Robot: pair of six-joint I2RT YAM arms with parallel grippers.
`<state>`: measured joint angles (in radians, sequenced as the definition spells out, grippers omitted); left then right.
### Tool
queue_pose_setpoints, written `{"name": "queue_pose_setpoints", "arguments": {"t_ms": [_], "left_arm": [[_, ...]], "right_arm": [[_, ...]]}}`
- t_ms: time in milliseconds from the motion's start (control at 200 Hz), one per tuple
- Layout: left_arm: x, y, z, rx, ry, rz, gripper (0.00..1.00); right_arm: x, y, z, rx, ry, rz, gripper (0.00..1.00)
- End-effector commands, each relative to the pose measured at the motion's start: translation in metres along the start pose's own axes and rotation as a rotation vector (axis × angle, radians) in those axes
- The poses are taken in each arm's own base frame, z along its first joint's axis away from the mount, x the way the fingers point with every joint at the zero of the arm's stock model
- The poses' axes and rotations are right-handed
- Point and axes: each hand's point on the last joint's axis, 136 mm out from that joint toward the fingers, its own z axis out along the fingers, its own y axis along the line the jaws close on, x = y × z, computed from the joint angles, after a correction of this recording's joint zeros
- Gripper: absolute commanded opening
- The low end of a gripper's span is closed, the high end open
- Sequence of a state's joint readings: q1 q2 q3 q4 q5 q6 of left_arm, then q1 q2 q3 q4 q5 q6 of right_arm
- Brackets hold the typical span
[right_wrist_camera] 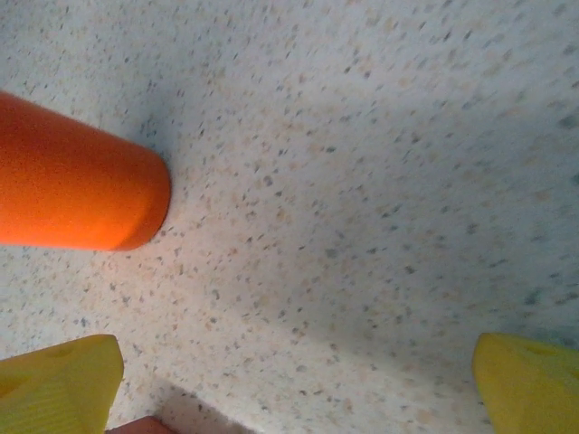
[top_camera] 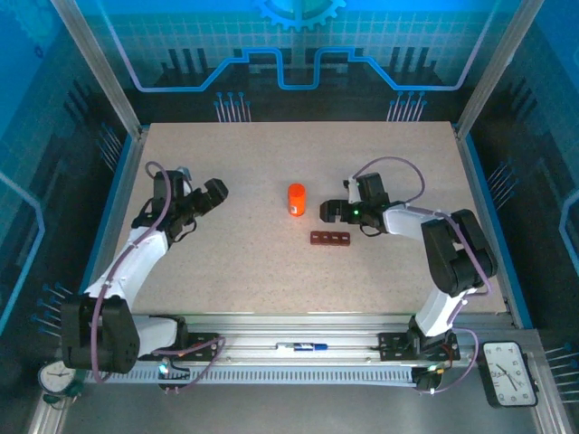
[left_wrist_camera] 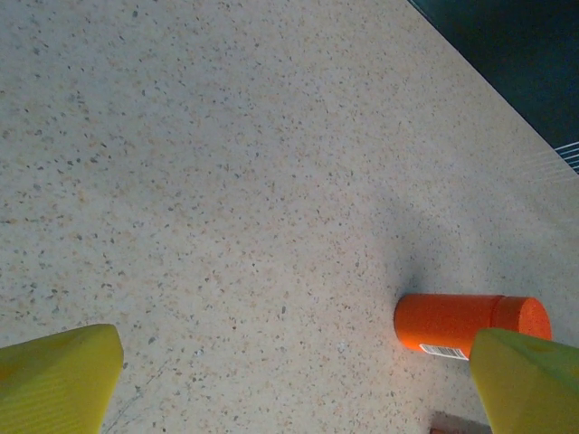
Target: Sort the pills into containers
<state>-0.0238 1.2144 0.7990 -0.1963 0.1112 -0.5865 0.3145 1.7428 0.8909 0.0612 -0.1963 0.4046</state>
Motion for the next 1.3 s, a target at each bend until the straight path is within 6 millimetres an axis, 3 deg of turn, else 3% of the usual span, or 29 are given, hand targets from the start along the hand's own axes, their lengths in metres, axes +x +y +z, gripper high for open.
{"name": "queue_pose_setpoints", "arguments": {"t_ms": [0, 315, 785, 1021, 1156, 1291], "left_arm": [[0.002, -0.013, 0.003, 0.052, 0.003, -0.007, 0.99], [0.015, -0.025, 0.027, 0.046, 0.059, 0.020, 0.99], [0.018, -0.031, 0.032, 0.055, 0.070, 0.035, 0.99], [0.021, -0.033, 0.036, 0.060, 0.079, 0.032, 0.99], [0.021, -0.035, 0.037, 0.063, 0.081, 0.034, 0.99], [0.022, -0.037, 0.036, 0.069, 0.085, 0.035, 0.99]], "right_arm": [[0.031, 0.003, 0.009, -0.068, 0.088, 0.072, 1.00], [0.058, 0.017, 0.005, -0.136, 0.124, 0.100, 0.97], [0.073, 0.059, -0.016, -0.181, 0.158, 0.012, 0.95], [0.093, 0.076, -0.013, -0.201, 0.220, -0.011, 0.95], [0.104, 0.080, -0.012, -0.188, 0.243, -0.023, 0.95], [0.103, 0.068, -0.017, -0.088, 0.219, -0.083, 1.00]]}}
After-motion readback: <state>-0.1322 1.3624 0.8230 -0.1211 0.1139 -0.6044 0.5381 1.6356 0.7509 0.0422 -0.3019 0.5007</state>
